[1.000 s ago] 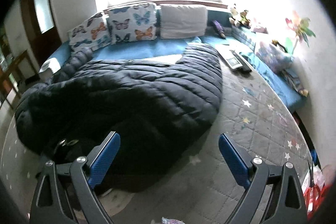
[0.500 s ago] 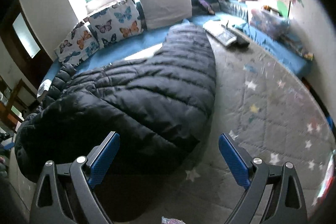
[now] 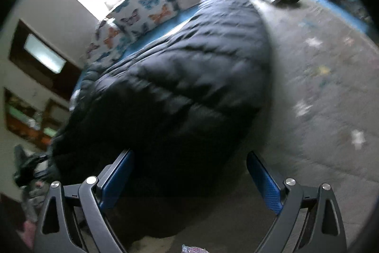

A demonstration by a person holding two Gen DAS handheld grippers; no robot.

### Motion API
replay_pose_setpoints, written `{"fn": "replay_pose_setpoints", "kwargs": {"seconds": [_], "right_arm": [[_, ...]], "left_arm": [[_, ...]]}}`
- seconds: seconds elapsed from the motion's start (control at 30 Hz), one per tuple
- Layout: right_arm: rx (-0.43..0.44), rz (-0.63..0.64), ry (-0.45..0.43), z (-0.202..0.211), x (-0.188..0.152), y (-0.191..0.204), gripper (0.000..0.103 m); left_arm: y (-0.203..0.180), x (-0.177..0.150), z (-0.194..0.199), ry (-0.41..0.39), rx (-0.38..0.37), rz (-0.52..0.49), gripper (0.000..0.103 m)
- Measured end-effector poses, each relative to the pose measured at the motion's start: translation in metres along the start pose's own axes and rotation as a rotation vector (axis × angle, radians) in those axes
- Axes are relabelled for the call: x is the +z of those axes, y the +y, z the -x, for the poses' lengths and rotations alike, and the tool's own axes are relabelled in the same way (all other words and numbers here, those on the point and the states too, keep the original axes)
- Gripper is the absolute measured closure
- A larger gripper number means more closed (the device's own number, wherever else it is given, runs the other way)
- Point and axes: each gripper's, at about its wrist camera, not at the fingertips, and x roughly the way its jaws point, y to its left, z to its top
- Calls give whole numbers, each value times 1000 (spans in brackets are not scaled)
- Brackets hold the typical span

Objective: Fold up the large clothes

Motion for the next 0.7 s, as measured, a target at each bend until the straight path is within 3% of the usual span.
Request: {"fn": "replay_pose_setpoints", "kwargs": {"seconds": [0.03,0.07,0.1,0.23,0.33,0.57,0.63,0.7], "right_arm": [[3,-3,6,-3,-1,2,5],[26,-6,18,-6,-2,5,17],[76,-7,37,-8,-4,10,36],[57,55,-1,13,1,31,76],[131,64,-47,50,11,39,81],[155,219,-120,131,-15,59,83],[98,244,-81,132,-34,48,83],[41,242,13,116,-62,25,83]], "left_arm": [[-3,-1,1,-4,-4,-5,77],[-6,-3,4,-18,-4,-9,84],[-7,-3,8,-28,-5,-15,86],[-22,-12,33,-64,9,-71,91],[-33,-22,55,-78,3,-108,92],[-35,-85,110,-40,20,-237,92],[-22,-119,119,2,24,-261,92],[-8,-154,112,84,45,-274,92]]}}
